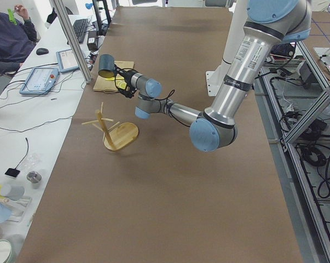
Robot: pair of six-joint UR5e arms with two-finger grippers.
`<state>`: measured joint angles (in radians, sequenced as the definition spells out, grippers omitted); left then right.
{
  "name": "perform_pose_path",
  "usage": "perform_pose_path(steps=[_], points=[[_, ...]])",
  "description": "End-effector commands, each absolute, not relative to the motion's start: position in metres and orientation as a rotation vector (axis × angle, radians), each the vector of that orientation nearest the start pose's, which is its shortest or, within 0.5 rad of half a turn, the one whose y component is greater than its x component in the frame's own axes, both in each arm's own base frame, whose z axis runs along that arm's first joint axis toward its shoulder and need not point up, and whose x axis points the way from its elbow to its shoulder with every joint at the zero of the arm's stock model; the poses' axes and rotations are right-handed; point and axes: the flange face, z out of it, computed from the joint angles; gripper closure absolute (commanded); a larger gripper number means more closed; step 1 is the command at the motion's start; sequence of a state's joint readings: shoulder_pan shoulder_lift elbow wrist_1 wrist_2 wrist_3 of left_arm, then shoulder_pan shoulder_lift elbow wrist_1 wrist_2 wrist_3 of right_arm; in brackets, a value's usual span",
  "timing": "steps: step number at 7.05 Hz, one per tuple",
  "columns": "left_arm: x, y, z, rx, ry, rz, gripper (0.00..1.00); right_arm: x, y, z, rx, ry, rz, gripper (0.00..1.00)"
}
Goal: Hang cup on storage rack
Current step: 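Position the mug handle over a rack peg with the left gripper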
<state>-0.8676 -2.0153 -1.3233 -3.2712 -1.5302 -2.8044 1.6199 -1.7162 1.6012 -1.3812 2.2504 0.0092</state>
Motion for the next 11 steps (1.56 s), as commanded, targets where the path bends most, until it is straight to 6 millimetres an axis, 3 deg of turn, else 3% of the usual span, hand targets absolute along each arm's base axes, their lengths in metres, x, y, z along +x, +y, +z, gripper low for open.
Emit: perform_pose_path(steps=[1, 5, 8, 11], points=[[0.286, -0.574, 0.383, -0.443, 2.160, -1.460, 1.00, 0.092, -0.429, 0.697, 0.087, -0.678, 0.030, 0.00], [0.268, -0.548, 0.432, -0.528, 2.191, -1.465, 1.00, 0.092, -0.430, 0.696, 0.090, -0.678, 0.029, 0.00], [0.266, -0.546, 0.463, -0.532, 2.192, -1.468, 1.00, 0.092, -0.431, 0.695, 0.093, -0.677, 0.028, 0.00], [0.264, -0.545, 0.473, -0.527, 2.200, -1.471, 1.00, 0.092, -0.431, 0.693, 0.102, -0.677, 0.025, 0.00]])
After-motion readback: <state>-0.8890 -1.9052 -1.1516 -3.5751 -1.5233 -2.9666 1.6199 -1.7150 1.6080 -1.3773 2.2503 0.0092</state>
